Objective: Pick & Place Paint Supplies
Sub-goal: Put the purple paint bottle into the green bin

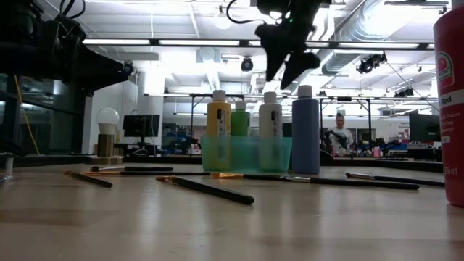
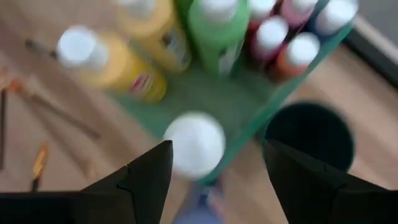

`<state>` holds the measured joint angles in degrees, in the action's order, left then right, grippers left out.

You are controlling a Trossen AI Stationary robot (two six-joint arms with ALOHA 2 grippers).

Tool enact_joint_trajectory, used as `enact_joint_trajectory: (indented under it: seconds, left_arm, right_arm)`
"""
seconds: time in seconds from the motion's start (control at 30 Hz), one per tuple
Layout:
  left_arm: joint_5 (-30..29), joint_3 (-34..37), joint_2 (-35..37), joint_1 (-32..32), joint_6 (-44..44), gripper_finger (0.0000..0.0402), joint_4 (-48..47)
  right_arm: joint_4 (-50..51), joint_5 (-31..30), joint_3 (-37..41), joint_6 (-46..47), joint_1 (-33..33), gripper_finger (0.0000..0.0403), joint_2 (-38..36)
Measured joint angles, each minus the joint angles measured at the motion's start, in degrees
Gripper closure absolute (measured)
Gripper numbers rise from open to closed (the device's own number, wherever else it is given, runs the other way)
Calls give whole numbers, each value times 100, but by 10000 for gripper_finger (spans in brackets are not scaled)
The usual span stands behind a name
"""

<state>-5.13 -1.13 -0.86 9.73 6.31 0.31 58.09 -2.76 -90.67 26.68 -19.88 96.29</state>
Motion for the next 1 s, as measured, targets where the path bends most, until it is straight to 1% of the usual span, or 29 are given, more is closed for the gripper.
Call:
enact_joint_trajectory:
  seconds: [0.13,0.27,0.4,0.6,0.73,1.0]
  left_arm:
    - [0,0,-2,1,0,190,0]
    - [0,0,-2,1,0,190,-1]
    - [7,0,0,-1,-1,190,-1]
    - [9,0,0,-1,0,190,-1]
    - [11,0,0,0,0,190,-1]
    - [13,0,0,-1,0,190,-1]
  right_arm:
    - [523,163,2,368,205,159,-266]
    - [1062,146,2,792,351,159,-475]
    - [1431,122,11,1041,458,159,-500]
    - [1394,154,277,1277,469,159,-410]
    - [1140,147,473,1454,554,159,-408]
    - [1016,131,518,1572,649,159,-326]
